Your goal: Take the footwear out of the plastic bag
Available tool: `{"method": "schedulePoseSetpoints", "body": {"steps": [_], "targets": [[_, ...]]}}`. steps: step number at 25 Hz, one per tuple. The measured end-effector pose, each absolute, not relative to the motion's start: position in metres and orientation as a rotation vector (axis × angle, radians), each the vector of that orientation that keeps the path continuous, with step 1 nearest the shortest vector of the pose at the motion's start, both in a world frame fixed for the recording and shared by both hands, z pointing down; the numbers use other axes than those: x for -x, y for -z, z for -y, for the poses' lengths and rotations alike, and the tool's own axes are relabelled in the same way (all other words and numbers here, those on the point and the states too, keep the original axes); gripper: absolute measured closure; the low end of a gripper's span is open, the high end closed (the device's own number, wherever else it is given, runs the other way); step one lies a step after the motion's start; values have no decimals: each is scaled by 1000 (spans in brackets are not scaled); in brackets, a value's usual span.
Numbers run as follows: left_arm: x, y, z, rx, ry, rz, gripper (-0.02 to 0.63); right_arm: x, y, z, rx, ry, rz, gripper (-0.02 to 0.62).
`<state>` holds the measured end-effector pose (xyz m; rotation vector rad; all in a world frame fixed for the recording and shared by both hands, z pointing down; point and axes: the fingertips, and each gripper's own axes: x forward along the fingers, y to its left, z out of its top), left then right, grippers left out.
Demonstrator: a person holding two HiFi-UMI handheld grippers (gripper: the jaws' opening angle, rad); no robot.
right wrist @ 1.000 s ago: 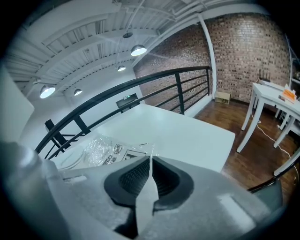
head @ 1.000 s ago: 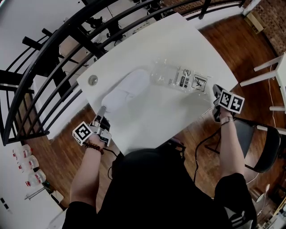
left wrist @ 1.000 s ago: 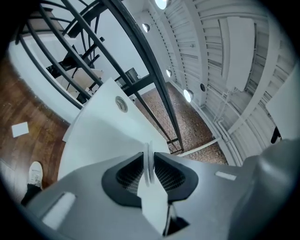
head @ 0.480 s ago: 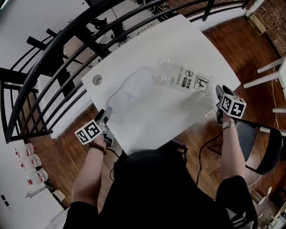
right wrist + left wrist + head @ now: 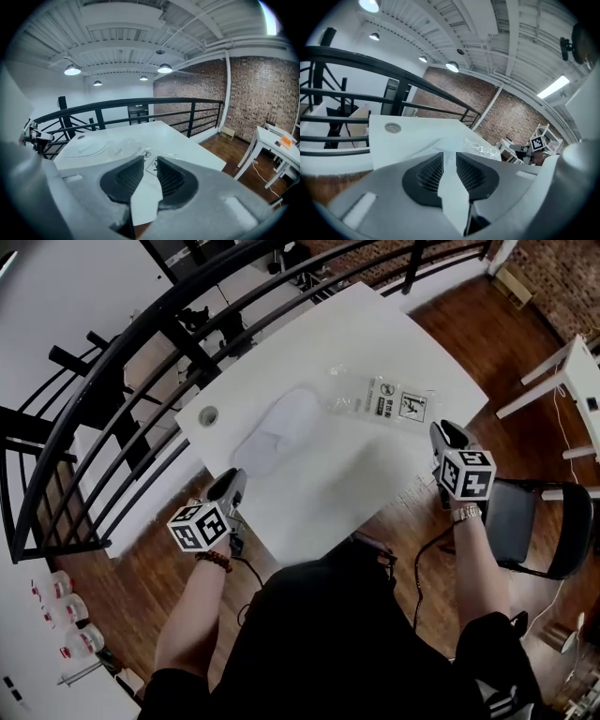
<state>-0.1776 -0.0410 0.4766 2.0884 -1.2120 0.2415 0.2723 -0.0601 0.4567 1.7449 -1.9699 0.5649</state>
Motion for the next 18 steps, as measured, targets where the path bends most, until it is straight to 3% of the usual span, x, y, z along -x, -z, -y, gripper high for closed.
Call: {"method": "schedulePoseSetpoints", "body": {"steps": [4,13,18], "targets": [[146,-446,2,-2282,-286,1070,589,-209,-429,13,-1696,-502,2058,603],[91,-377,-95,-2602,-356,833,589,-67,-384,-92,-1522,-390,2243,603],[68,-347,-134,-2690,-346,759,589,-32,-357,-133,-1497,-312,2301,603]]}}
